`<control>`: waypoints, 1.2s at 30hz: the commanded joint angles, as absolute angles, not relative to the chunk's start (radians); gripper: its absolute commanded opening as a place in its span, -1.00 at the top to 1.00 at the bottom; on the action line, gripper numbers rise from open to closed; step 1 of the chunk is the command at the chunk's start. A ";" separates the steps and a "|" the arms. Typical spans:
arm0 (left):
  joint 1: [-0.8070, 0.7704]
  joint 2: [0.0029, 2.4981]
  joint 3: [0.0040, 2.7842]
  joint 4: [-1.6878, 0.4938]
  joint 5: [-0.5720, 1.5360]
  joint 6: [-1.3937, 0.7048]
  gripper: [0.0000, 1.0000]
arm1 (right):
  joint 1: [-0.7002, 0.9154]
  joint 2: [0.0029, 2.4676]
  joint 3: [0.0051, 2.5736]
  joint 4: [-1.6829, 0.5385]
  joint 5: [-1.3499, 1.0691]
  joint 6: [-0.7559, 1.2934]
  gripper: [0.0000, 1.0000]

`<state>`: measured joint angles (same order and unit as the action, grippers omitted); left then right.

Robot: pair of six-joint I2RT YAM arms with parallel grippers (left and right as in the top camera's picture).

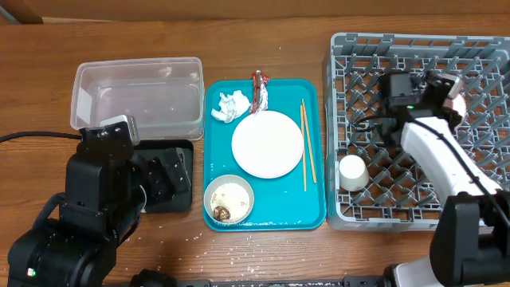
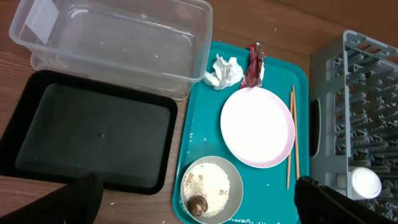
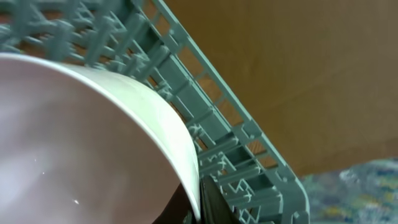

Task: Sort waste into correct bins and load items into the dishwasher
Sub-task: 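Place the pink bowl upright in the rack's back right area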

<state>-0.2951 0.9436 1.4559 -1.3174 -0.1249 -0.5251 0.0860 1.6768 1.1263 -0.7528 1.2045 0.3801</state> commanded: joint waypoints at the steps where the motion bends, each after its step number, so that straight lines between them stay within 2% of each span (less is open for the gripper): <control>1: -0.302 0.942 1.469 -1.317 -0.141 -0.539 -1.00 | 0.126 1.690 1.139 -0.769 1.148 0.369 0.49; 2: -0.302 0.942 1.469 -1.317 -0.141 -0.539 -1.00 | 0.125 1.690 1.139 -0.785 1.146 0.370 0.02; 3: -0.302 0.942 1.469 -1.317 -0.141 -0.539 -1.00 | 0.125 1.690 1.139 -0.788 1.146 0.369 0.31; 4: -0.302 0.942 1.469 -1.317 -0.141 -0.539 -1.00 | 0.125 1.689 1.140 -0.788 1.134 0.369 0.81; 6: -0.302 0.942 1.469 -1.317 -0.141 -0.539 -1.00 | 0.127 1.689 1.140 -0.796 1.084 0.369 0.92; 11: -0.302 0.942 1.469 -1.317 -0.141 -0.539 -1.00 | 0.147 1.689 1.139 -0.808 1.020 0.370 0.92; 17: -0.302 0.942 1.469 -1.317 -0.141 -0.539 -1.00 | 0.134 1.689 1.148 -0.738 1.249 0.369 0.92; 23: -0.302 0.942 1.469 -1.317 -0.141 -0.539 -1.00 | 0.134 1.693 1.148 -0.651 1.282 0.302 0.92; 31: -0.302 0.942 1.469 -1.317 -0.141 -0.539 -1.00 | 0.149 1.734 1.145 -0.703 1.251 0.307 0.92; 36: -0.302 0.942 1.469 -1.317 -0.141 -0.539 -1.00 | 0.215 1.747 1.145 -0.763 1.232 0.319 0.92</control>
<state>-0.2951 0.9436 1.4559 -1.3174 -0.1249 -0.5251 0.1711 1.7218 1.1336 -0.7303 1.2831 0.3130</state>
